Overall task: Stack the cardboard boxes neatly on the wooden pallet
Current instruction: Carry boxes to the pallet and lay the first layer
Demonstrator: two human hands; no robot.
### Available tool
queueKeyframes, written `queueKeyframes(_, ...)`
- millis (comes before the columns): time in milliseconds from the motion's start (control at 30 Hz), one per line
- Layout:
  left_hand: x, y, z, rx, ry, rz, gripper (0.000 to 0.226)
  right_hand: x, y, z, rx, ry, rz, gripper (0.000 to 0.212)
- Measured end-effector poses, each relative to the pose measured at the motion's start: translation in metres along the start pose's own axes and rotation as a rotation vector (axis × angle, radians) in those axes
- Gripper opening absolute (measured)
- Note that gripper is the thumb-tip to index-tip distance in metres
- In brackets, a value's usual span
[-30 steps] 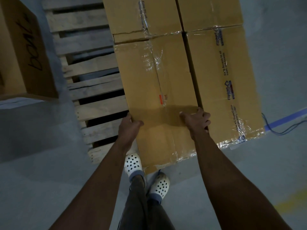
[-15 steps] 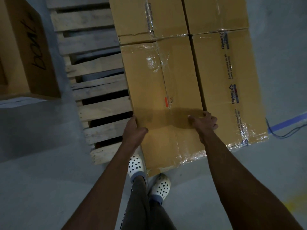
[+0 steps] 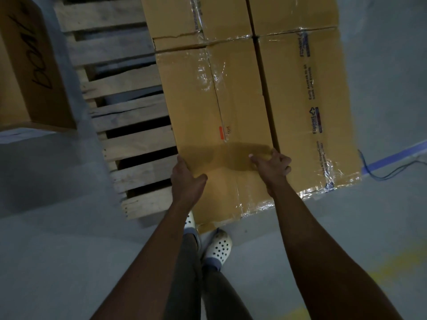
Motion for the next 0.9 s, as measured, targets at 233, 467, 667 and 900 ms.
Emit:
queueKeyframes(233, 0.006, -0.045, -0.077, -0.095, -0.220, 0.400, 0.098, -0.046, 0.036, -0.032, -0.030, -0.124, 0.052, 0.068)
queueKeyframes(467, -0.046, -0.132, -0.093, 0.017, -0.407, 0.622, 0.096, -0.090, 0.076, -0.001, -0.062, -0.008, 0.007, 0.048)
queueKeyframes(667, -0.149, -0.190, -0.053, -0.178, -0.500, 0.642, 0.085, -0.093, 0.125, 0.081, -0.083, 0.267, -0.084, 0.048)
queueKeyframes(900, -0.221, -0.215, 0.009, -0.424, -0.391, 0.562, 0.092, -0.066, 0.181, 0.192, -0.100, 0.432, -0.324, 0.073)
Point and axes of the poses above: each hand's wrist, its own z-axis towards the middle knuckle, its own y-axis out of the back of the hand, x = y × z, the point moved 4 cm from there along z, towards the middle knuckle, and after that the axes turned 9 degrees about y, right-handed, at the moved point
